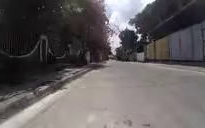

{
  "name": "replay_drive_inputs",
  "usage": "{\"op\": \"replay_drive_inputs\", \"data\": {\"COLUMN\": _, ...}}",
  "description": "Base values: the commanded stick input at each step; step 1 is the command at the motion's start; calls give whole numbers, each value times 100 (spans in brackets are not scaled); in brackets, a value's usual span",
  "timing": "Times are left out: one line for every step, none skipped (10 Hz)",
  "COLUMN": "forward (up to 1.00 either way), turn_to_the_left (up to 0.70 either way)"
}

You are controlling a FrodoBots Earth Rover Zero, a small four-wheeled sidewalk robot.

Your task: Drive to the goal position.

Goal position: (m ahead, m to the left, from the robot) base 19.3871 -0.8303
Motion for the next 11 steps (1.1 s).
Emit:
{"op": "replay_drive_inputs", "data": {"forward": 100, "turn_to_the_left": 0}}
{"op": "replay_drive_inputs", "data": {"forward": 100, "turn_to_the_left": 0}}
{"op": "replay_drive_inputs", "data": {"forward": 100, "turn_to_the_left": 0}}
{"op": "replay_drive_inputs", "data": {"forward": 100, "turn_to_the_left": 0}}
{"op": "replay_drive_inputs", "data": {"forward": 100, "turn_to_the_left": 0}}
{"op": "replay_drive_inputs", "data": {"forward": 100, "turn_to_the_left": 0}}
{"op": "replay_drive_inputs", "data": {"forward": 100, "turn_to_the_left": 0}}
{"op": "replay_drive_inputs", "data": {"forward": 100, "turn_to_the_left": 0}}
{"op": "replay_drive_inputs", "data": {"forward": 100, "turn_to_the_left": 0}}
{"op": "replay_drive_inputs", "data": {"forward": 100, "turn_to_the_left": -2}}
{"op": "replay_drive_inputs", "data": {"forward": 100, "turn_to_the_left": -20}}
